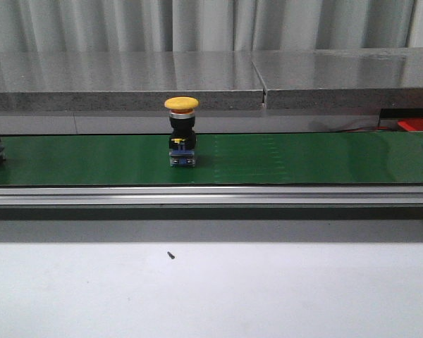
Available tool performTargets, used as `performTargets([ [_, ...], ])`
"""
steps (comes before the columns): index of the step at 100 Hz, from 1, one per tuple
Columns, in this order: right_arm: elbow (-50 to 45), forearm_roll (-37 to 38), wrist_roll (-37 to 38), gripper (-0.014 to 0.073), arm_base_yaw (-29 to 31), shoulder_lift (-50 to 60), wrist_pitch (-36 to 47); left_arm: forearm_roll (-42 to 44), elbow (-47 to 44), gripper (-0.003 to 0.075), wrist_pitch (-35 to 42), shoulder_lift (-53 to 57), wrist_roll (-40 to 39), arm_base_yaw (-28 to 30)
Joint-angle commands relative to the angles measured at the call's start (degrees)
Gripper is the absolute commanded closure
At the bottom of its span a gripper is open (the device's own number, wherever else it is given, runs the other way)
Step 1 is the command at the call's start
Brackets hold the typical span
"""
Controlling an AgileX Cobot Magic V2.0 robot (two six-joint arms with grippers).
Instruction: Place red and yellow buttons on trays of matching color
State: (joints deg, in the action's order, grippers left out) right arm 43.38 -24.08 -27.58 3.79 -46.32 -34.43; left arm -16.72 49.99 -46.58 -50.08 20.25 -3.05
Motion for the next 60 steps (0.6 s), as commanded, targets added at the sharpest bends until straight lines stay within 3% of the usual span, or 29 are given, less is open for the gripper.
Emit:
performTargets([
  [1, 5.63, -1.19, -0.62, 0.0618, -0.78, -3.66, 0.52, -1.60, 1.63, 0.0739, 3.72, 0.41, -0.54, -0.54],
  [35, 20.27, -1.14, -0.62, 0.0599, -8.57, -20.19, -1.44, -1.60, 1.63, 0.0739, 3.81, -1.16, -0.54, -0.54],
  [47, 25.32, -1.19, -0.10, 0.0461, -11.29, -25.56, -3.27, -1.60, 1.63, 0.0739, 3.81, -1.85, -0.54, -0.54],
  [60, 30.73, -1.19, 0.49, 0.0195, -14.92, -31.28, -6.38, -1.60, 1.63, 0.0739, 3.81, -2.77, -0.54, -0.54],
])
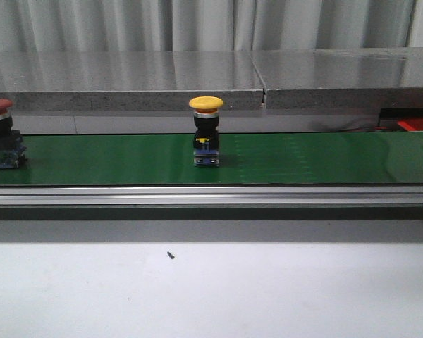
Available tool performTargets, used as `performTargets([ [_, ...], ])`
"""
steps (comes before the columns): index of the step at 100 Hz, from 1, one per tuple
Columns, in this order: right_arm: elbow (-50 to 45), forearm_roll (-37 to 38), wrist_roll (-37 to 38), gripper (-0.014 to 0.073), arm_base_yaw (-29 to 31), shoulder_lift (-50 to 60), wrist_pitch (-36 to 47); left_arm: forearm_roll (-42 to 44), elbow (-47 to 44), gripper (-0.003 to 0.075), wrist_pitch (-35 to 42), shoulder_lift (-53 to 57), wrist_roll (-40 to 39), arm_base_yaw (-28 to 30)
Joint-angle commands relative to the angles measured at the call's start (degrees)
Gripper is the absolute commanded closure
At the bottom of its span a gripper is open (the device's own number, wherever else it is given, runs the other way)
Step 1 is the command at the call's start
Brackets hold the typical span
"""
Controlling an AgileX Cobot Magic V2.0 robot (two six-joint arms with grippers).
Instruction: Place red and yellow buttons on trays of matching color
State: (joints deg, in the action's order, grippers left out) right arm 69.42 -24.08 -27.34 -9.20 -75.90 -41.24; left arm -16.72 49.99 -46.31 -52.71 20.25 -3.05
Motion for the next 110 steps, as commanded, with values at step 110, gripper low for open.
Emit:
performTargets([
  [110, 26.80, 1.29, 8.43, 0.0001, -6.89, -28.67, -15.65, -4.06, 2.44, 0.0739, 5.08, 0.91, -1.10, -0.54],
])
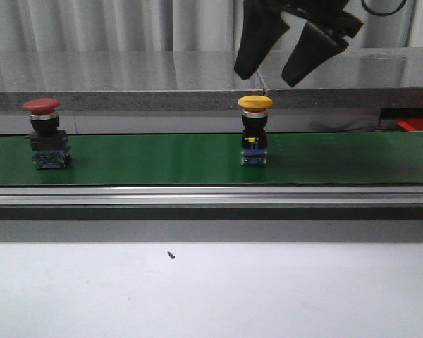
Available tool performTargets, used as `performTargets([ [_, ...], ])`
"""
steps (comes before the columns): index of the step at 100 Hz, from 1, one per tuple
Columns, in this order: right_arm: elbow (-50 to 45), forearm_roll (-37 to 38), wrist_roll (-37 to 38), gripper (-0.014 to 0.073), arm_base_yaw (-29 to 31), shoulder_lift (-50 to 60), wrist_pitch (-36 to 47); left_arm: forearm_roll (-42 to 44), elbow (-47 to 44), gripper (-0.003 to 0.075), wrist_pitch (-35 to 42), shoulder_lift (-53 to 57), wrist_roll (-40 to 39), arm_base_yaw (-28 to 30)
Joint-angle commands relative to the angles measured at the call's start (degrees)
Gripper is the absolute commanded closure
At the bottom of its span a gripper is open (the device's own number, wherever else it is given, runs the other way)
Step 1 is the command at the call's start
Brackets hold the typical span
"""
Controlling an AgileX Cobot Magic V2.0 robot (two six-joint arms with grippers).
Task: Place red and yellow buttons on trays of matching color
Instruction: 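Lower the right gripper onto the yellow button on the belt and grasp, then carry the yellow button into the yellow tray and open the right gripper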
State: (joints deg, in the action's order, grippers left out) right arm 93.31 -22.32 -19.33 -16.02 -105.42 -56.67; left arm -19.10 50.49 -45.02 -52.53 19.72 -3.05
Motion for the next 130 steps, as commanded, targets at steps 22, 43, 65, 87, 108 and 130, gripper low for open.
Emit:
performTargets([
  [22, 3.10, -0.47, 0.42, 0.0015, -0.07, -2.73, -1.71, -1.68, 1.94, 0.0739, 3.79, 0.73, -0.57, -0.54],
  [43, 3.10, -0.47, -0.27, 0.0305, -0.07, -3.29, -2.03, -1.68, 1.94, 0.0739, 3.79, 0.73, -0.57, -0.54],
  [65, 3.10, -0.47, -0.39, 0.0409, 0.05, -2.35, -1.08, -1.68, 1.94, 0.0739, 3.79, 0.85, -0.57, -0.54],
  [87, 1.72, 0.76, -0.15, 0.0409, 2.84, 3.90, -1.82, -1.68, 1.94, 0.0739, 3.79, 0.85, -0.57, -0.54],
  [108, -4.50, 0.76, 0.39, 0.0409, 10.51, 11.74, -2.07, -1.68, 1.94, 0.0739, 3.79, 0.85, -0.57, -0.54],
  [130, -13.64, 0.90, 0.39, 0.0409, 22.04, 19.64, -0.62, -1.68, 1.94, 0.0739, 3.79, 0.85, -0.57, -0.54],
])
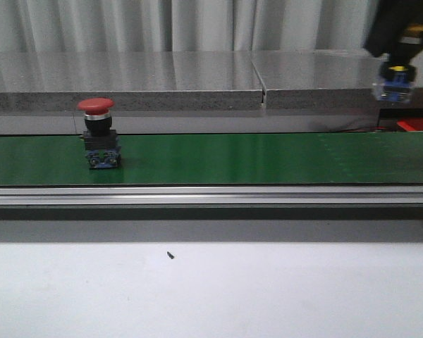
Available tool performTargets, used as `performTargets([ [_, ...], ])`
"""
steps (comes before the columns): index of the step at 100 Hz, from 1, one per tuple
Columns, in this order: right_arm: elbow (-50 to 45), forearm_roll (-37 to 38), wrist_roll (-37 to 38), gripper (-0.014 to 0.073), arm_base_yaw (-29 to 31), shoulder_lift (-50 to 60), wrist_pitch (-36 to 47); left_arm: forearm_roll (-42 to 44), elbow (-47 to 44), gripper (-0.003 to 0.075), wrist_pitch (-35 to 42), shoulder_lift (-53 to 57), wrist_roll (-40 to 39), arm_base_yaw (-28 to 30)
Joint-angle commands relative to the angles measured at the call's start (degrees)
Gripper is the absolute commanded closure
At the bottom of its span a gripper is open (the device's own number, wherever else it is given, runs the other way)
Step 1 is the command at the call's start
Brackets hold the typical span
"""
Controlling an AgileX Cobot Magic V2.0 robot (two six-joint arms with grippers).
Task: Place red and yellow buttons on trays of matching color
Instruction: 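Carry the yellow button into the yellow tray and open the right gripper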
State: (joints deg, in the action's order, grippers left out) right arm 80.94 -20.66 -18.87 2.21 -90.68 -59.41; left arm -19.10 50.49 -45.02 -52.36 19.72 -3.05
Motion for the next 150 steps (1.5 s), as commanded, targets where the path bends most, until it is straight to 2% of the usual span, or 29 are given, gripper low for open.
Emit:
performTargets([
  [1, -1.81, -0.76, -0.07, 0.0409, 4.19, 5.35, 2.12, -1.68, 1.94, 0.0739, 3.79, 0.67, -0.57, -0.54],
  [30, -9.75, -0.43, -0.07, 0.0409, 19.09, 9.37, 2.93, -1.68, 1.94, 0.0739, 3.69, 0.67, -0.57, -0.54],
  [48, -15.70, -0.43, -0.07, 0.0409, 24.52, 9.37, 5.44, -1.68, 1.94, 0.0739, 3.58, 0.67, -0.57, -0.54],
  [89, -23.89, -0.46, 0.56, 0.0409, 30.01, 9.20, 15.76, -1.68, 1.94, 0.0739, 3.58, 0.67, -0.57, -0.54],
  [106, -27.12, -1.61, 1.29, 0.0409, 30.36, 8.26, 20.58, -1.68, 1.94, 0.0739, 3.58, 0.67, -0.57, -0.54],
  [150, -27.29, -2.42, 1.29, 0.0409, 30.36, -0.66, 23.53, -1.68, 1.94, 0.0739, 4.14, 0.67, -0.57, -0.54],
])
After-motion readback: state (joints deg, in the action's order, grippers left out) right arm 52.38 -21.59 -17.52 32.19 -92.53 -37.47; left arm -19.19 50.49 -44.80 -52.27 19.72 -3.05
